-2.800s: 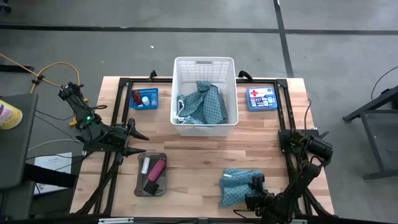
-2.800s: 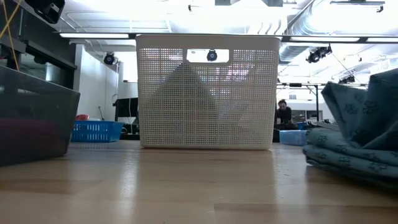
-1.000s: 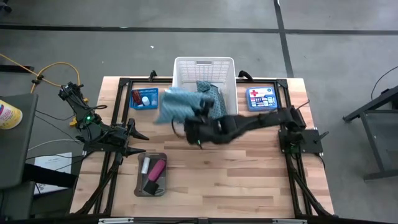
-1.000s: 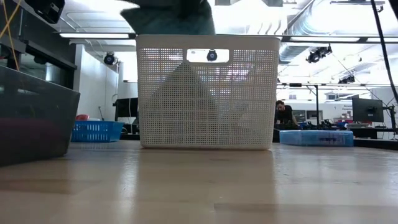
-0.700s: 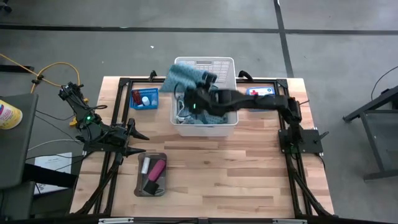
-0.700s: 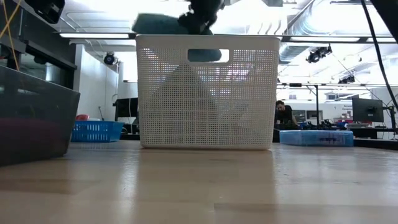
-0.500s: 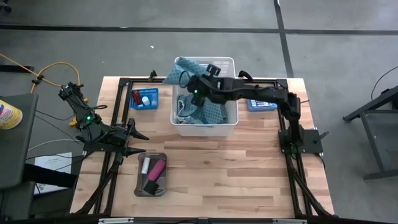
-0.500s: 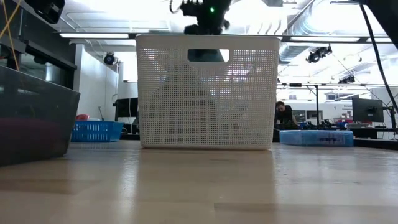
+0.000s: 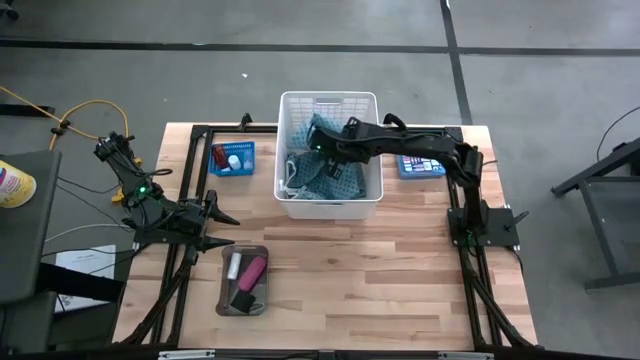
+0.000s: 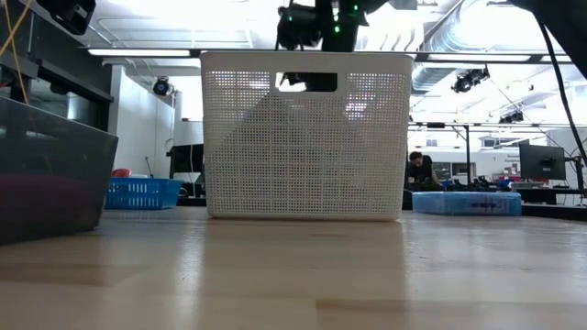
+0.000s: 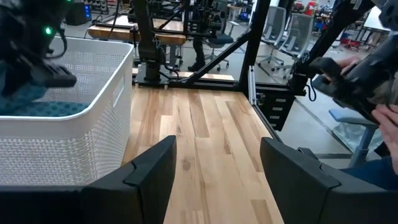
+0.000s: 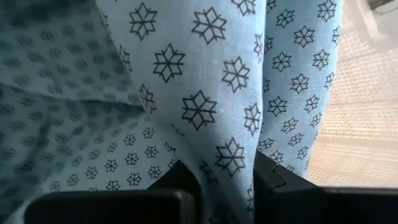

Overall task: Pick & place medical supplies in basket/bin
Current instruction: Put the blue patient gown into the white bin, then return to Home Position

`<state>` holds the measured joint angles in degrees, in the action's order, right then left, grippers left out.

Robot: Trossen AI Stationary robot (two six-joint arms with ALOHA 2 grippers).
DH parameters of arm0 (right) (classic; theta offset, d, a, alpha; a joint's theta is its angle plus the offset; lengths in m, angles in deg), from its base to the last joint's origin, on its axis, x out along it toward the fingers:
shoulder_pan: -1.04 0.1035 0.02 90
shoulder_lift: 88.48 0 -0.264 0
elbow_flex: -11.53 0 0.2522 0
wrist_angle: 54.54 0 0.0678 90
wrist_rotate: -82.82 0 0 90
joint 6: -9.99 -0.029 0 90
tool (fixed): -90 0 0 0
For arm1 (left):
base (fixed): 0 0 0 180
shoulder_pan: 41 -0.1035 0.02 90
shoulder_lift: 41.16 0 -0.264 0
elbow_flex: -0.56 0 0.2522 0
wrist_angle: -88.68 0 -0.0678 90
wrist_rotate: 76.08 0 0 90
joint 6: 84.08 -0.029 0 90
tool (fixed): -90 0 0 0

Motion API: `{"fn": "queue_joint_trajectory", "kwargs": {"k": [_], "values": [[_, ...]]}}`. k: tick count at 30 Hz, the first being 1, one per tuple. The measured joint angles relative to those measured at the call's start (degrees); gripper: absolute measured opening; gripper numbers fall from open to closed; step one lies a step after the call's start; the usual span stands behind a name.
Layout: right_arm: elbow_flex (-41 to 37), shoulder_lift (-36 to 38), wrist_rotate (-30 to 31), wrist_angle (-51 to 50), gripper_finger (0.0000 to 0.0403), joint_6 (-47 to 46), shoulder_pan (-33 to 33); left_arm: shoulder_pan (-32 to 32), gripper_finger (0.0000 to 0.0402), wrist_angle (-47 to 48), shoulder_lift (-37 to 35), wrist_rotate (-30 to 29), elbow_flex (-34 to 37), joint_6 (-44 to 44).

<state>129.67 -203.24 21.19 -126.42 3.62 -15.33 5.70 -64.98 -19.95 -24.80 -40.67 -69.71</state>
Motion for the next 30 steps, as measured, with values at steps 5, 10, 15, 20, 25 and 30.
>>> {"fn": "queue_joint_trajectory", "kwargs": {"k": [5, 10, 15, 20, 25, 30], "values": [[-1.48, 0.0, -0.38, 1.49, 0.0055, 0.22, -0.29, -0.01, 0.0224, 0.0, 0.0, 0.02, 0.0, -0.01], [-1.5, 0.0, -0.38, 1.84, 0.0062, 1.3, -0.27, 0.0, 0.0224, 0.0, 0.0, 0.08, 0.0, 0.0], [-1.49, 0.0, -0.41, 2.02, 0.0119, 1.65, -0.27, -0.02, 0.0224, 0.0, 0.0, 0.2, 0.0, 0.0], [-1.49, 0.0, -0.57, 2.26, 0.0192, 1.66, -0.23, -0.01, 0.0224, 0.0, 0.0, 0.2, 0.01, -0.01], [-1.49, 0.17, -4.59, 2.26, 0.0237, 1.9, -0.25, 0.0, 0.0224, 0.0, 0.0, 0.17, 0.0, 0.0], [-1.53, 2.35, -7.25, 2.95, 0.0249, 3.05, -0.03, -0.01, 0.0224, 0.0, 0.0, 0.16, 0.0, 0.0]]}}
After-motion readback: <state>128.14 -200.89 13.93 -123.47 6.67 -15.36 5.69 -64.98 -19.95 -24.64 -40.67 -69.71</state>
